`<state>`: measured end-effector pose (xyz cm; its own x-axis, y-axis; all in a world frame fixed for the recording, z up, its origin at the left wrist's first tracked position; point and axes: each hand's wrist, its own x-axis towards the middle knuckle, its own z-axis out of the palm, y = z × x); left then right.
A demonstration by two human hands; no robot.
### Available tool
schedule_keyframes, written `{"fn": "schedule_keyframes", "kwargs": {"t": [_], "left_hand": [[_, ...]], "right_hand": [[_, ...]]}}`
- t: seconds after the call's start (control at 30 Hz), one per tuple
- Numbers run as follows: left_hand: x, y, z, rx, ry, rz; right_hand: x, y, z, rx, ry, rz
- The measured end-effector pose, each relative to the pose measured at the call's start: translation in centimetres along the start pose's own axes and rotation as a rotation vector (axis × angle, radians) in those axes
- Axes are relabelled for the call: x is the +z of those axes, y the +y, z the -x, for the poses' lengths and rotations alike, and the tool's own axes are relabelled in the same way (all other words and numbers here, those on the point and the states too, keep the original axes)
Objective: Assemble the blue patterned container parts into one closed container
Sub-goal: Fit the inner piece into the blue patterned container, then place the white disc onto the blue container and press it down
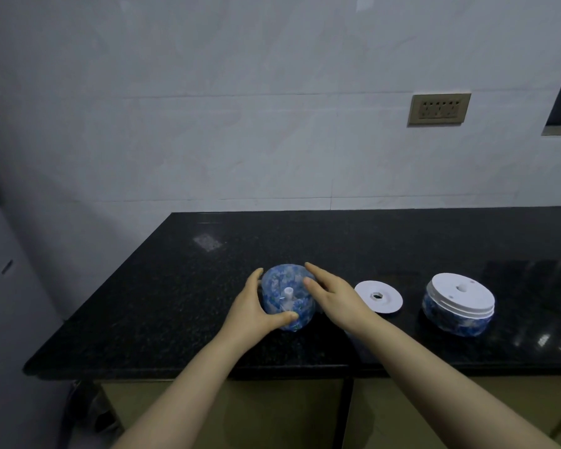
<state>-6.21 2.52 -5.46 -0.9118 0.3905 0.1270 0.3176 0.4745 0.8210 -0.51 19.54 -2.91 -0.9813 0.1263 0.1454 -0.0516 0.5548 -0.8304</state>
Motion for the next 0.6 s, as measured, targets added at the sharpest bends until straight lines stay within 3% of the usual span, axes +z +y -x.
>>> {"fn": "schedule_keyframes", "kwargs": {"t": [0.17,0.3,0.47,0.6], "left_hand": [[-0.2,0.4,0.4,-0.060,-0.033,0.053],[-0.4,1.5,1.2,0.008,0.067,0.075],[-0.4,4.6,2.0,0.411,0.319,-0.077],[1.7,8.1,3.0,0.692,0.304,-0.140]], "right_hand": [[-0.2,0.0,0.3,-0.003,0.018,0.016],[-1.1,0.2,0.9,-0.015,0.040,0.008],[-2.8,0.8,2.2,-0.025,0.156,0.035],[-4.7,1.7,3.1,0.007,0.246,0.142]]}}
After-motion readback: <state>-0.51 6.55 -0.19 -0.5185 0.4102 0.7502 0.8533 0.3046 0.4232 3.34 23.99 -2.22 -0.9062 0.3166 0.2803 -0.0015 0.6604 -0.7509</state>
